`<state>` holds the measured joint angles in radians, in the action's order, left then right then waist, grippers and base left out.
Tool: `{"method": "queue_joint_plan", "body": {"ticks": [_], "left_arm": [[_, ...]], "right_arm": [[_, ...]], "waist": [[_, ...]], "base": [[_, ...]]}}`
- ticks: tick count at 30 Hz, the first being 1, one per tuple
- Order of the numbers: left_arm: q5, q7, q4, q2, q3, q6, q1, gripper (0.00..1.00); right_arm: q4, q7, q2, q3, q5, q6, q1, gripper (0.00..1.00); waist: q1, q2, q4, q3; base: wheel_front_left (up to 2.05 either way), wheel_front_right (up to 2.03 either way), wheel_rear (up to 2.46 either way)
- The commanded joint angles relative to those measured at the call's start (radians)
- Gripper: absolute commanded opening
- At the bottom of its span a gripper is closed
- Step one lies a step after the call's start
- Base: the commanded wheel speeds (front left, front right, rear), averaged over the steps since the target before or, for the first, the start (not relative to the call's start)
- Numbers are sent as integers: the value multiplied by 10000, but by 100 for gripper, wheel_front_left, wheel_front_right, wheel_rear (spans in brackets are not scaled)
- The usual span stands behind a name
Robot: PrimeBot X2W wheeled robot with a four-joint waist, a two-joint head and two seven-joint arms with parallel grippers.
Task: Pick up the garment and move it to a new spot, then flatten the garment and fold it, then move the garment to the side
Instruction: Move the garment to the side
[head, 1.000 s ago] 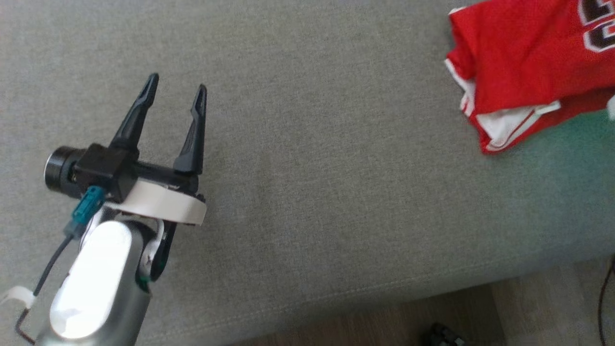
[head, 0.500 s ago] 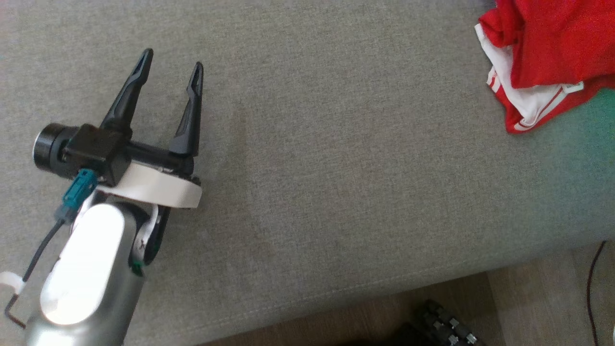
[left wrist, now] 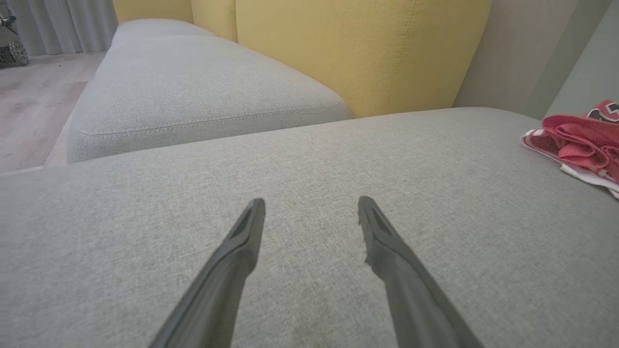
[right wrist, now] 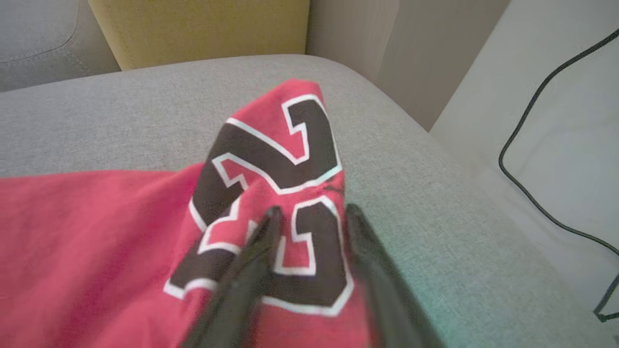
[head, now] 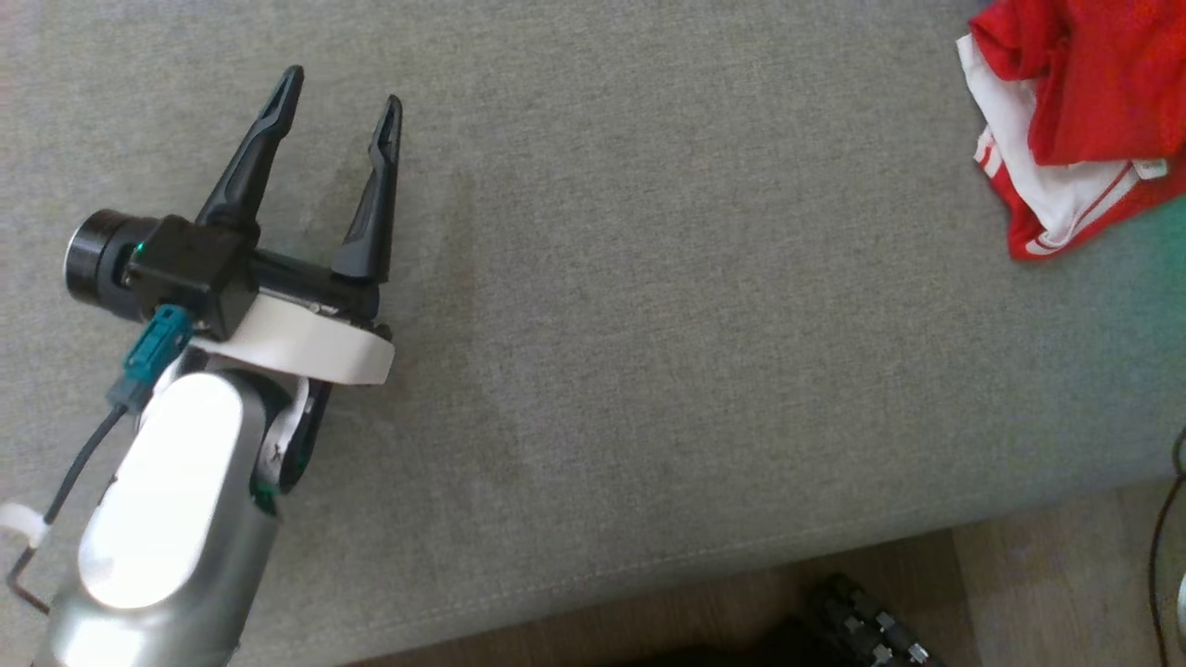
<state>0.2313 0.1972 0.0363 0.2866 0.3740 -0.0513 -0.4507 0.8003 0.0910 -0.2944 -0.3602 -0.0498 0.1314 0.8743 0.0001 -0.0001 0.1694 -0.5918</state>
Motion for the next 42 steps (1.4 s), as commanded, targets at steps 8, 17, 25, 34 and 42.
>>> {"method": "queue_joint_plan", "body": {"ticks": [8,17,25,34,42], "left_arm": [[265,306,93,181,-412,-127,289,100],[640,449,279,131,-732,-499,1285,100],[924,496,253,101,-989,-791,1963,100],[1189,478,194,286,-1315,-1059,2839,100],[1211,244,81,415,-1170,-1154,3513,100]], "right_arm": [[-537,-1032,65,321,-68,-7,-503,100],[-3813,-1255,1058,1354,-667,-7,-2869,100],[-7045,-662,1985,2446,-775,-7,-5144,100],[-8504,-236,2370,3378,-797,-7,-6728,100],[-8780,-7,2435,3390,-845,-7,-7790,100]], "waist": [[-1,1,-139,947],[-1,1,-385,2322],[-1,1,-1022,3117],[-1,1,-1622,3991],[-1,1,-1666,4737]], "base": [[0,0,0],[0,0,0],[0,0,0],[0,0,0],[0,0,0]]}}
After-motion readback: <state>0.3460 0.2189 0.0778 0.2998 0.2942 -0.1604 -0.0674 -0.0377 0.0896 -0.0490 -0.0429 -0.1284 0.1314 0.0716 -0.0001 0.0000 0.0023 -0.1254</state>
